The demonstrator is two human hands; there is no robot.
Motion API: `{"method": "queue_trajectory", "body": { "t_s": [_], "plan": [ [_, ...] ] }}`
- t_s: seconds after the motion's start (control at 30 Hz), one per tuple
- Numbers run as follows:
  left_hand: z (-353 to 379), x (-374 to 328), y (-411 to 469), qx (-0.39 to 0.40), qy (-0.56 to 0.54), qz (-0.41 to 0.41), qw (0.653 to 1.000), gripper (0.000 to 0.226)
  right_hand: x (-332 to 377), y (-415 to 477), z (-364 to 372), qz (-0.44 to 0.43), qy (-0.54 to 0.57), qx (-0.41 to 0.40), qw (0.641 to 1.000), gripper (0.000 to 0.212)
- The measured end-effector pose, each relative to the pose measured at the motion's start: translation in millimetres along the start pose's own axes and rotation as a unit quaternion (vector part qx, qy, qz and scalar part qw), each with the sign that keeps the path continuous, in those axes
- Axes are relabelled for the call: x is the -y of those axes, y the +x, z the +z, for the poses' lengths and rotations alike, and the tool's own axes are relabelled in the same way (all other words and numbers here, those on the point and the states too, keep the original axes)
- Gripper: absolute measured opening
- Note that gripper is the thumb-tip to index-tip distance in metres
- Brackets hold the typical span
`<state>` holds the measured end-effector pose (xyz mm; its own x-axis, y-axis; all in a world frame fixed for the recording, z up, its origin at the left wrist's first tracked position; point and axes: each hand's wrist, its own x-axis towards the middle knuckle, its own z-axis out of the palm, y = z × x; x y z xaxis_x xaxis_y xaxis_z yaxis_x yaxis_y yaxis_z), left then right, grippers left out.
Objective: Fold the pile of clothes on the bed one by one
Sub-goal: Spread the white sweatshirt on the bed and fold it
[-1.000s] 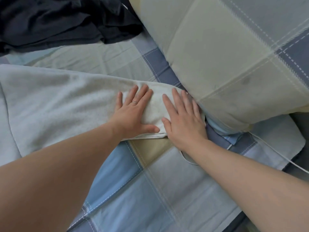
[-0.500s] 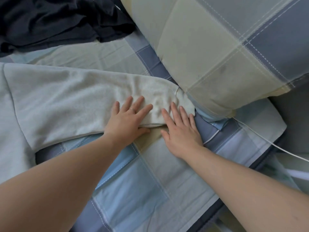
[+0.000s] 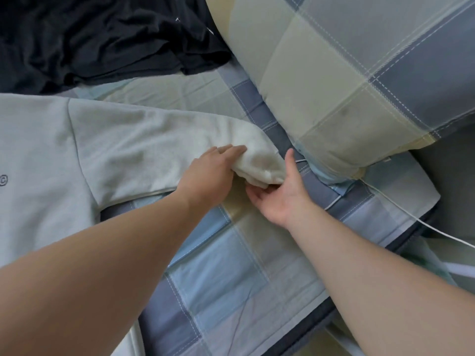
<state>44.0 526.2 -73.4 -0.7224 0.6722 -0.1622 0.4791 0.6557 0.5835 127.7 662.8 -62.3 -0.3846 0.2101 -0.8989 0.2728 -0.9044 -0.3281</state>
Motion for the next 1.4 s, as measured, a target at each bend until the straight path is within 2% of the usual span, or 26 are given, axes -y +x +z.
{"method": "queue_trajectory", "body": {
  "t_s": [0.1, 0.2, 0.27, 0.33, 0.43, 0.5, 0.53, 0.6, 0.67, 0.77, 0.83, 0.93, 1.0, 1.07, 1.13, 1.23, 1.4],
  "plan": [
    [-19.2, 0.6, -13.3, -0.02, -0.024, -0.021, 0.999, 0.056, 2.5, -11.0, 26.9, -0.063, 0.073, -0.044, 0.994, 0.044],
    [-40.1, 6.0, -29.3, -0.022, -0.043, -0.052, 0.997, 0.058, -0.4, -28.3, 44.8, -0.116, 0.023, -0.04, 0.992, 0.042],
    [-56.4, 11.0, -44.9, -0.028, -0.041, -0.074, 0.996, 0.066, -5.2, -43.2, 58.7, -0.167, -0.048, -0.009, 0.985, 0.04],
    [-74.0, 13.0, -63.5, -0.052, -0.031, -0.069, 0.996, 0.073, -11.0, -66.6, 80.4, -0.225, -0.137, 0.041, 0.964, 0.028],
    [-102.6, 10.8, -86.3, -0.128, -0.149, -0.059, 0.979, 0.074, -27.7, -107.0, 125.9, -0.287, -0.272, 0.159, 0.905, 0.023],
    [-127.2, 10.3, -99.1, -0.192, -0.268, -0.087, 0.94, 0.076, -42.1, -129.9, 156.5, -0.281, -0.32, 0.241, 0.872, 0.016],
    [-140.6, 13.5, -106.5, -0.217, -0.327, -0.106, 0.914, 0.078, -50.3, -139.8, 171.4, -0.255, -0.338, 0.279, 0.862, 0.021],
    [-167.2, 29.9, -124.5, -0.238, -0.456, -0.141, 0.846, 0.079, -66.7, -152.6, 196.7, -0.174, -0.364, 0.332, 0.853, 0.057],
    [-192.9, 55.5, -149.6, -0.232, -0.555, -0.171, 0.78, 0.071, -89.6, -160.6, 217.0, -0.087, -0.37, 0.368, 0.849, 0.076],
    [-223.5, 98.5, -196.0, -0.193, -0.635, -0.159, 0.731, 0.055, -146.4, -169.9, 246.6, -0.005, -0.339, 0.393, 0.855, 0.065],
    [-235.5, 130.1, -227.3, -0.238, -0.663, -0.201, 0.681, 0.044, -191.8, -175.0, 265.5, 0.02, -0.321, 0.389, 0.863, 0.057],
    [-248.0, 184.7, -272.4, -0.339, -0.689, -0.294, 0.57, 0.033, -256.3, -176.8, 290.3, -0.011, -0.343, 0.355, 0.87, 0.044],
    [-253.9, 219.7, -299.8, -0.373, -0.694, -0.323, 0.524, 0.026, -293.9, -174.4, 300.3, -0.063, -0.411, 0.29, 0.862, 0.037],
    [-261.1, 253.2, -326.3, -0.403, -0.674, -0.353, 0.509, 0.021, -328.6, -168.6, 308.2, -0.112, -0.494, 0.237, 0.829, 0.032],
    [-271.6, 286.1, -351.9, -0.434, -0.645, -0.385, 0.497, 0.021, -358.2, -156.4, 316.8, -0.163, -0.564, 0.211, 0.781, 0.029],
    [-287.8, 330.8, -389.9, -0.464, -0.595, -0.425, 0.501, 0.025, -387.5, -130.7, 324.8, -0.234, -0.674, 0.193, 0.674, 0.036],
    [-301.4, 372.9, -442.6, -0.48, -0.532, -0.466, 0.519, 0.015, -419.2, -107.2, 322.2, -0.227, -0.77, 0.19, 0.566, 0.05]
  ]
}}
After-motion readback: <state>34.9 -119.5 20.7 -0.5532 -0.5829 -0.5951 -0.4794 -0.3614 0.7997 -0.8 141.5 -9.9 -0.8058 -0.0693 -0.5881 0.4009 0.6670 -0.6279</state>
